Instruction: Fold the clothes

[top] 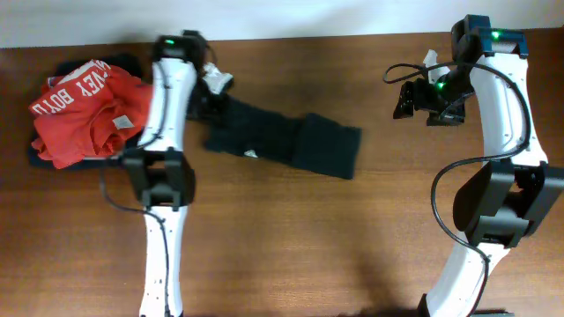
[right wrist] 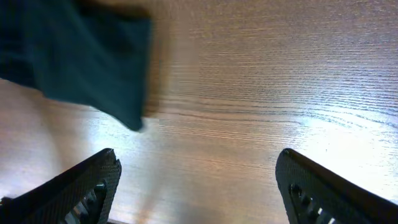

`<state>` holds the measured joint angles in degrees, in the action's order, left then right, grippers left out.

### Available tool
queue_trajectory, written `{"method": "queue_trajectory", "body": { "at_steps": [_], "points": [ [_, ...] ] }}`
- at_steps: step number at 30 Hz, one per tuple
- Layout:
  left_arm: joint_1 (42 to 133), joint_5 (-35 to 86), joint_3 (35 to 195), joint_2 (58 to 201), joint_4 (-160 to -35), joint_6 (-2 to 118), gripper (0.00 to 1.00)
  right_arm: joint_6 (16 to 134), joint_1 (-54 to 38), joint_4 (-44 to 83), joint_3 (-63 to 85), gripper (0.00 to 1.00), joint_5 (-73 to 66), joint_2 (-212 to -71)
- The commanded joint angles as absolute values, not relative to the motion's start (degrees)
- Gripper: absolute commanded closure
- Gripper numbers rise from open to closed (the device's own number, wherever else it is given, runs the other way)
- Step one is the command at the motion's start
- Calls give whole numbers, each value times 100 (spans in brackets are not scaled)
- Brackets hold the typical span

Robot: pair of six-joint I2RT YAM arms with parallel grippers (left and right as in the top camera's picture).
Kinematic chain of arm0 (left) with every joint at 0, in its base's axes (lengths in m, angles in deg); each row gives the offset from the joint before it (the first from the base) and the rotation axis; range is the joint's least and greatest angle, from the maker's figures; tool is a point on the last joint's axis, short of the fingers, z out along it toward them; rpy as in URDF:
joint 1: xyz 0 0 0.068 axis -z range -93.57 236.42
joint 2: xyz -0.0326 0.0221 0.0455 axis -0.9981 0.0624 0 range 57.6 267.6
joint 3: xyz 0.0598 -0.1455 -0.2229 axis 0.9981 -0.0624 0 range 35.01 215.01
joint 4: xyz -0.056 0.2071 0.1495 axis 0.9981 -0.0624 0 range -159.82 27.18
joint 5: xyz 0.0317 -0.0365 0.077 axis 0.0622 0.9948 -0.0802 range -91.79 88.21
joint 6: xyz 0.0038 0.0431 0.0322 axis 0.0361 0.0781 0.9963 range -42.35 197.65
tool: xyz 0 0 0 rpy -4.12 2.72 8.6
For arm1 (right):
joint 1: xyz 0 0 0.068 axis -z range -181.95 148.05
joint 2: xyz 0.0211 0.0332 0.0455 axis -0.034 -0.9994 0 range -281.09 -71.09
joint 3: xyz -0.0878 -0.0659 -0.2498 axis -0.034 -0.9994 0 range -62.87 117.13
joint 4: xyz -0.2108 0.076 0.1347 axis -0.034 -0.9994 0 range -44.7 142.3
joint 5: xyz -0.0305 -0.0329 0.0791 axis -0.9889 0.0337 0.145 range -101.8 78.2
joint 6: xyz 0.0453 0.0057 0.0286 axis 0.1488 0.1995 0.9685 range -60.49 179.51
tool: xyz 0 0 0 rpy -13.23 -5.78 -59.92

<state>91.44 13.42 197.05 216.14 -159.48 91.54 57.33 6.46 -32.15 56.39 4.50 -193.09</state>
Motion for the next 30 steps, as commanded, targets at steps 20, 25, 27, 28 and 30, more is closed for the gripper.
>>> {"method": "queue_trajectory", "body": {
  "at_steps": [20,25,27,28,30],
  "points": [
    [10071,1228,19685,20947,-15952,9104,99,5674,670,-3169,5475,17,401,-19328],
    [10466,1219,19685,20945,-15948,9113,99,5633,670,-3169,5475,17,401,-19328],
    [10595,1178,19685,20945,-15952,9130,99,5633,670,-3149,5475,17,401,-19328],
    [10663,1171,19685,20945,-15952,9128,99,5633,670,-3145,5475,17,399,-19328],
    [10797,1165,19685,20945,-15952,9130,99,5631,670,-3140,5475,17,399,-19328]
  ]
}}
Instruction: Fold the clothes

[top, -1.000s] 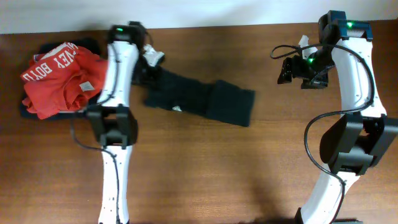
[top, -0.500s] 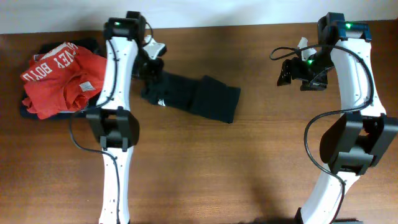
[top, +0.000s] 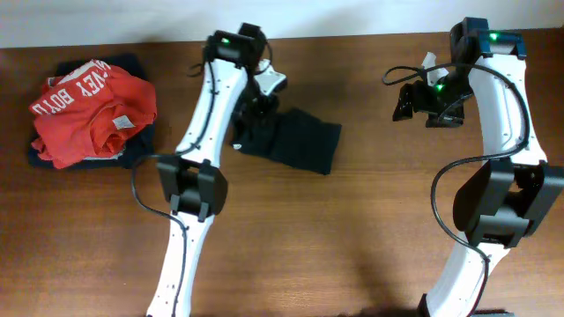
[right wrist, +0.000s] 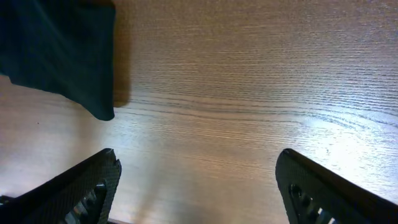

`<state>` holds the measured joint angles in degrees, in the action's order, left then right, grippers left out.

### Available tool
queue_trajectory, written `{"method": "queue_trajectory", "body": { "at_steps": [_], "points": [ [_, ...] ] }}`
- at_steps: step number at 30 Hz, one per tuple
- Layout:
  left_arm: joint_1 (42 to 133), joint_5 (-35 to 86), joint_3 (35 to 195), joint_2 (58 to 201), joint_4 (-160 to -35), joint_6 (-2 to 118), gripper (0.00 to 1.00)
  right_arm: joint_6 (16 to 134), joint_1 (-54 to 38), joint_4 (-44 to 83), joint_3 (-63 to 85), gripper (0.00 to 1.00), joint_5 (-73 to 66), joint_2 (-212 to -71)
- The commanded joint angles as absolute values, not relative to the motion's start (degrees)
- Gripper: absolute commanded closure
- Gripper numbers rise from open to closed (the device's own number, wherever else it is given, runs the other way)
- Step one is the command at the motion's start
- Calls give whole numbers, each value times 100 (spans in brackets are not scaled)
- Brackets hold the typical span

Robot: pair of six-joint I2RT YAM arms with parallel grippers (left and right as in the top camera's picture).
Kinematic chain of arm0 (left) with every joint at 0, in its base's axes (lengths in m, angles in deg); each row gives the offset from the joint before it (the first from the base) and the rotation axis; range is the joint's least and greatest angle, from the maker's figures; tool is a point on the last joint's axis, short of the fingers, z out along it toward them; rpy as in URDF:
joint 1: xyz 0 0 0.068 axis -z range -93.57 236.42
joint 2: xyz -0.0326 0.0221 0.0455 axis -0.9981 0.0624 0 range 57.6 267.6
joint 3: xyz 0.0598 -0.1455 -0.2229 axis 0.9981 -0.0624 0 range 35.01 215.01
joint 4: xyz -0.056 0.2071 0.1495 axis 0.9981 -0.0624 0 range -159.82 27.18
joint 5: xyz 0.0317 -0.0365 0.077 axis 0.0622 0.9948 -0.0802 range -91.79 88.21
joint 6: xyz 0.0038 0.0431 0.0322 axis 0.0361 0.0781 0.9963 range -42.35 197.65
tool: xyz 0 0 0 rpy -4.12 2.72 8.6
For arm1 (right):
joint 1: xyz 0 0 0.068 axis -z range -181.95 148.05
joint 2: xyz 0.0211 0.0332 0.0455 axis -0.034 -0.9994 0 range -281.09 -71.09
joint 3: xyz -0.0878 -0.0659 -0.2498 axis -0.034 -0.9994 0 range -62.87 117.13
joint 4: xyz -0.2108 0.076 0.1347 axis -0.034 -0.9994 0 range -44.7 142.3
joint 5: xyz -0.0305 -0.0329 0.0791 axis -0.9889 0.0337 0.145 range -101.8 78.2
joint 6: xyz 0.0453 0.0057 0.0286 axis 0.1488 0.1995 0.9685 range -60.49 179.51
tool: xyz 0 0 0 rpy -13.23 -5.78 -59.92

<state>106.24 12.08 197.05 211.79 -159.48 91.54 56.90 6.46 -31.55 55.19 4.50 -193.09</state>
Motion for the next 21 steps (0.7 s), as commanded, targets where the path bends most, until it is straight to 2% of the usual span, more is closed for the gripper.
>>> {"method": "queue_trajectory", "body": {
  "at_steps": [1,7,21],
  "points": [
    [10851,1165,19685,20943,-15952,9139,99,5631,670,-3142,5475,17,399,-19328],
    [11063,885,19685,20772,-15952,9146,99,5631,670,-3134,5475,17,401,-19328],
    [11426,1127,19683,20320,-15734,9148,99,5633,670,-3099,5475,17,401,-19328]
  ]
}}
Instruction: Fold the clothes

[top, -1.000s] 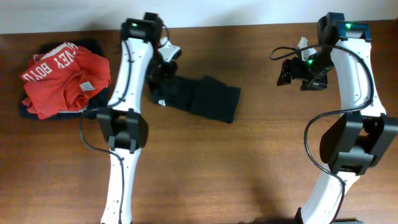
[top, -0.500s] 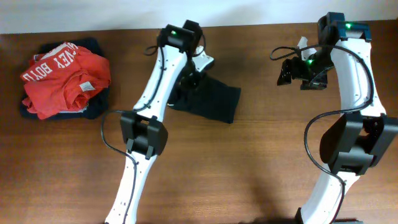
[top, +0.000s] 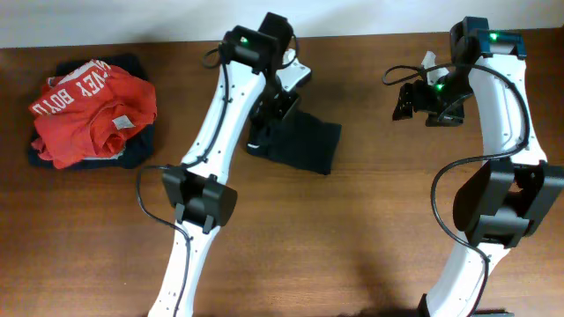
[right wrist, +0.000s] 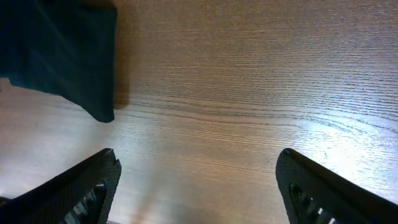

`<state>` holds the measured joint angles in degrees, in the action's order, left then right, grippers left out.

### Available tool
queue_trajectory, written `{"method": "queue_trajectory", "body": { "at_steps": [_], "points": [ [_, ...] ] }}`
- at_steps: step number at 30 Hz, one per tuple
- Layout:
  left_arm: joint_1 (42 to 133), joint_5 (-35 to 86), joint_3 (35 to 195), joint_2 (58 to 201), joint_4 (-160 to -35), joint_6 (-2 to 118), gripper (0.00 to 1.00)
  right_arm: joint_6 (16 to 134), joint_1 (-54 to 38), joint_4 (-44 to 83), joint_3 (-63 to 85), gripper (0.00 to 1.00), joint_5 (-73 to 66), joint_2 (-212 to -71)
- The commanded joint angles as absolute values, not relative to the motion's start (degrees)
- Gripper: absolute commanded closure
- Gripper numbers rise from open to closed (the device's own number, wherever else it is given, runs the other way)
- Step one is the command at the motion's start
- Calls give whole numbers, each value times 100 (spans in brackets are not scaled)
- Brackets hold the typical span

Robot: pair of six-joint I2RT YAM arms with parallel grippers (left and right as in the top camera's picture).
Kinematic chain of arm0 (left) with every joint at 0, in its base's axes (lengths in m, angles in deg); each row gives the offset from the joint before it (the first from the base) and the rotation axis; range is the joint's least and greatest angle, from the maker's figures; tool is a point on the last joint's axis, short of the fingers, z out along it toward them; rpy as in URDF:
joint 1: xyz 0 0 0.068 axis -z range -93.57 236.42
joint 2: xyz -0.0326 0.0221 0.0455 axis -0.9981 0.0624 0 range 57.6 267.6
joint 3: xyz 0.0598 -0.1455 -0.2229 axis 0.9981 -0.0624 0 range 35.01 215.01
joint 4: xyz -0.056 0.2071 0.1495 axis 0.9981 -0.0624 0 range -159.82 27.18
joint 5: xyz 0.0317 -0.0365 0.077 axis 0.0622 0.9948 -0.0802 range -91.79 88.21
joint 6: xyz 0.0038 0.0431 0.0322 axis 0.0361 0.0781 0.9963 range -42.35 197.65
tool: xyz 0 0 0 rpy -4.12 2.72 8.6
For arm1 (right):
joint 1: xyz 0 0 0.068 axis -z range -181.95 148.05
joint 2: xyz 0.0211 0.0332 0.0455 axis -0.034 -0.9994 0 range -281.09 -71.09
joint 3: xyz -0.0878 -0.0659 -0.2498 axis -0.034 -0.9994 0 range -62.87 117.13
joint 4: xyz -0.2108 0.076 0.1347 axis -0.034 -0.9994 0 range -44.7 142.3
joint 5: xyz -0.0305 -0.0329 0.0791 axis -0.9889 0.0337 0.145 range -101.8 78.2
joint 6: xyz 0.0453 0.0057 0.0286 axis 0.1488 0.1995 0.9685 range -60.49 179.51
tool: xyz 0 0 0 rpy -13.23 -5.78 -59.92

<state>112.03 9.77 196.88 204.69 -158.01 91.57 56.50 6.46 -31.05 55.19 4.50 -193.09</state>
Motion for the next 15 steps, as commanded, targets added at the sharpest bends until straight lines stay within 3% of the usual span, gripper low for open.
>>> {"method": "queue_trajectory", "body": {
  "at_steps": [1,10,11,12,13,15],
  "points": [
    [11485,1127,19683,20320,-15705,9148,99,5631,670,-3101,5475,17,401,-19328],
    [11942,939,19664,20462,-15583,9148,99,5631,670,-3110,5475,17,401,-19328],
    [11972,902,19661,20493,-15585,9146,95,5631,670,-3112,5475,17,401,-19328],
    [11994,902,19650,20543,-15585,9148,82,5631,670,-3118,5475,17,399,-19328],
    [12010,907,19650,20580,-15587,9146,53,5629,670,-3127,5475,17,399,-19328],
    [12045,907,19648,20661,-15589,9146,14,5629,672,-3127,5475,17,399,-19328]
  ]
}}
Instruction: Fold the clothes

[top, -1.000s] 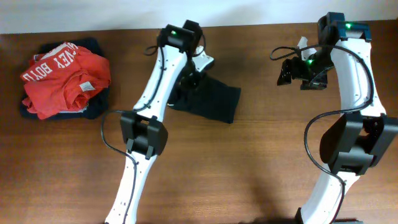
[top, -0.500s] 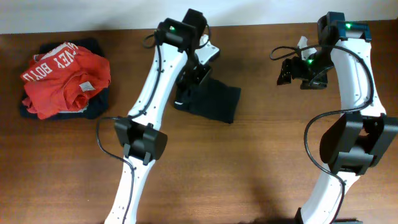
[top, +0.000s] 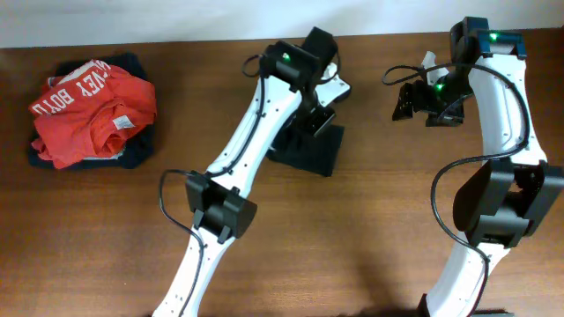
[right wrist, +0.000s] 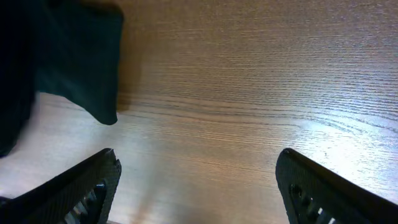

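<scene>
A dark teal garment [top: 308, 151] lies bunched into a short folded block at the middle of the table, and its right edge also shows in the right wrist view [right wrist: 78, 59]. My left gripper [top: 319, 119] sits on the garment's upper right part, apparently shut on its cloth. The fingers themselves are hidden under the wrist. My right gripper [top: 405, 101] hangs to the right of the garment. Its black fingers [right wrist: 87, 186] stand wide apart over bare wood with nothing between them.
A crumpled red shirt [top: 88, 106] with white lettering lies on a dark blue garment [top: 132, 157] at the far left. The wooden table [top: 370, 229] meets a white wall along its back edge. The left arm [top: 264, 132] stretches diagonally across the table's middle.
My left gripper has moved further right, from the garment's upper left to its upper right. The garment's left edge has followed, so the block is narrower. My right gripper has not moved.
At first the dark garment lay stretched out long, with my left gripper at its left end beside the red shirt. At each later moment the gripper and that end were further right and the garment shorter. Now it is a compact block.
</scene>
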`<state>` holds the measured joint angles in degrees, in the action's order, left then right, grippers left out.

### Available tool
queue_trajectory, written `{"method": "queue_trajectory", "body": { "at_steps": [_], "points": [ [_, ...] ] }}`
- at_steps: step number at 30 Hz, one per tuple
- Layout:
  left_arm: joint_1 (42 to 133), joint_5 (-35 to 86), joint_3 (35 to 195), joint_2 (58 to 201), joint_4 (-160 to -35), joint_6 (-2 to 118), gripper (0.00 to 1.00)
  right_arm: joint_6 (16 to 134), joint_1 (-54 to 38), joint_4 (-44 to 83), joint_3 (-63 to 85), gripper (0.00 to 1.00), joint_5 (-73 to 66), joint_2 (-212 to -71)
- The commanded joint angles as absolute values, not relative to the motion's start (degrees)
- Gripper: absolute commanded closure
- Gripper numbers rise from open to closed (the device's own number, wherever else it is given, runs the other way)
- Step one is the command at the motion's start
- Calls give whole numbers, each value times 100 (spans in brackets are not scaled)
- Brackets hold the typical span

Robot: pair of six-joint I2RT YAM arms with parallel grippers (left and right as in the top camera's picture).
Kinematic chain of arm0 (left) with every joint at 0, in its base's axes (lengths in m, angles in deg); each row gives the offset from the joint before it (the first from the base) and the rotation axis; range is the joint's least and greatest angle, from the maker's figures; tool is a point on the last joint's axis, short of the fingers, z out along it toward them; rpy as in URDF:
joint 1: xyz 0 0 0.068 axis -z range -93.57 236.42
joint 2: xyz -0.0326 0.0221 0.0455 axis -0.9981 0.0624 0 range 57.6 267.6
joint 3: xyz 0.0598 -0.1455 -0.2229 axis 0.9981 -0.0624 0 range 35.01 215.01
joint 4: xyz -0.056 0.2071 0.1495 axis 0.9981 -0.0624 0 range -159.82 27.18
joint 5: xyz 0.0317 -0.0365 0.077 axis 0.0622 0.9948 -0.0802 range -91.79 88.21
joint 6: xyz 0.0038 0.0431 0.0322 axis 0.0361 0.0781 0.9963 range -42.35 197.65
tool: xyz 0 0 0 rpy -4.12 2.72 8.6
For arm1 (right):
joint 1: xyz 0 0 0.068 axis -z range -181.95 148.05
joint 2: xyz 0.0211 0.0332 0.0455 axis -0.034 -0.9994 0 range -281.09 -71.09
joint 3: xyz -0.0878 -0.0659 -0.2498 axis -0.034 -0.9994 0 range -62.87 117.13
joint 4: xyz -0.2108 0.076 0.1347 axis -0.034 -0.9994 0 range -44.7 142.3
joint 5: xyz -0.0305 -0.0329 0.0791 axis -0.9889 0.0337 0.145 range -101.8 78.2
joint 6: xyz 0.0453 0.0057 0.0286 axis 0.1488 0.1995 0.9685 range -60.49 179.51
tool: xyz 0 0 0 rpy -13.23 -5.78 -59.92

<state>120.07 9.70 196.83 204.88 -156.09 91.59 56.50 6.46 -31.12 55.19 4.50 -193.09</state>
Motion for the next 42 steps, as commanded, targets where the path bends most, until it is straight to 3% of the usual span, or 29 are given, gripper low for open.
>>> {"method": "queue_trajectory", "body": {
  "at_steps": [1,12,18,24,26,31,39,42],
  "points": [
    [12060,909,19646,20681,-15587,9146,2,5631,676,-3125,5475,17,399,-19328],
    [12055,952,19694,20694,-15340,8944,1,5635,868,-3081,5477,17,834,-19328],
    [11562,952,20405,20329,-15321,8584,1,5436,844,-3083,5477,16,1330,-19328],
    [10482,955,21292,19695,-15095,7764,1,5447,165,-2692,5475,18,1514,-19328],
    [10176,955,21421,19588,-15063,7563,1,5725,-115,-2425,5473,23,1381,-19337],
    [9540,1379,21478,19509,-15222,7441,1,6844,-856,-1462,5281,25,729,-19344],
    [9334,1344,21434,19516,-15517,7465,1,7357,-1486,-690,4916,25,432,-19676],
    [9334,1344,21434,19516,-15526,7465,1,7355,-1510,-570,4907,32,397,-19831]
  ]
}}
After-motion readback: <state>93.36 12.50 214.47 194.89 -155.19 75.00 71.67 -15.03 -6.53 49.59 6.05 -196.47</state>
